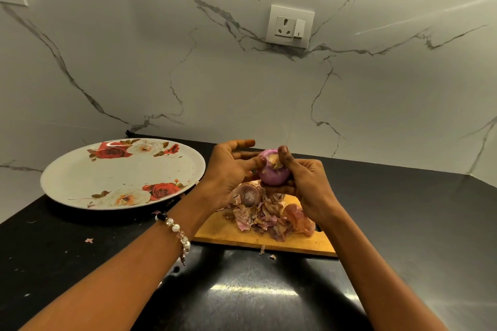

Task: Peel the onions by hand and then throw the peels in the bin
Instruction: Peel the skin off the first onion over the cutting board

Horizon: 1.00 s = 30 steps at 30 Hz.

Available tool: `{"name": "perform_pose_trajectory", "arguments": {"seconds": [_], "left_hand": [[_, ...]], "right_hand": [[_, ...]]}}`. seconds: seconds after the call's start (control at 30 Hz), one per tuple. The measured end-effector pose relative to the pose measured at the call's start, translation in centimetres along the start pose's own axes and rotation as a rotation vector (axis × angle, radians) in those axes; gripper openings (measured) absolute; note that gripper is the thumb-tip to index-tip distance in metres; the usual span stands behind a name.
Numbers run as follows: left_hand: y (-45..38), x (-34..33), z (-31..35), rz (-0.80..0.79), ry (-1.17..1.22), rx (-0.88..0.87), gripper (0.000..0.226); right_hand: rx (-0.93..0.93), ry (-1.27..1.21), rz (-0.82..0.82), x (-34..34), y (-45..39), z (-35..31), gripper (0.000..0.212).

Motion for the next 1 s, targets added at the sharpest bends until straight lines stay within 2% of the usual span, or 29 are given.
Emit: {"name": "perform_pose_trajectory", "arguments": {"seconds": [0.13,0.2,0.27,0.33,0.4,0.53,0.77,1.0], "left_hand": [[-0.2,0.3,-0.1,0.044,0.023,0.004,0.041],[-0.3,0.4,-0.2,0.048,-0.041,-0.041,0.042],[-0.4,0.6,0.0,0.053,-0.267,-0.216,0.045],[-0.3,0.5,0.2,0.056,-0.527,-0.482,0.044],[-0.3,0.3,0.4,0.012,-0.661,-0.685,0.041],[-0.6,0.7,0.5,-0.140,-0.895,-0.931,0.043],[-0.8,1.0,0.5,-0.157,-0.964,-0.987,0.057],[-0.4,0.3,-0.1,-0.086,-1.003,-0.980,0.063]], "right_hand": [[-0.005,-0.067,-0.051,0.3,-0.3,-0.2,0.037],[-0.006,-0.101,-0.106,0.5,-0.4,-0.4,0.033],[0.002,-0.063,-0.124,0.6,-0.4,-0.4,0.036],[0.016,-0.021,-0.115,0.6,-0.4,-0.3,0.039],[0.033,-0.009,-0.106,0.6,-0.4,-0.2,0.033],[0.057,0.003,-0.102,1.0,-0.6,-0.2,0.026],[0.090,0.029,-0.118,1.1,-0.6,-0.2,0.022],[0.099,0.041,-0.093,1.1,-0.8,0.0,0.020]]}}
Point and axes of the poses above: each hand's wrist, its own y-axis away from the middle knuckle, its own x-axis out of the back of the hand, z = x × y, the point moved 1 cm from there along -y, towards the middle knuckle, and after that the axes turned 4 degrees about y, right-handed, at the moved point
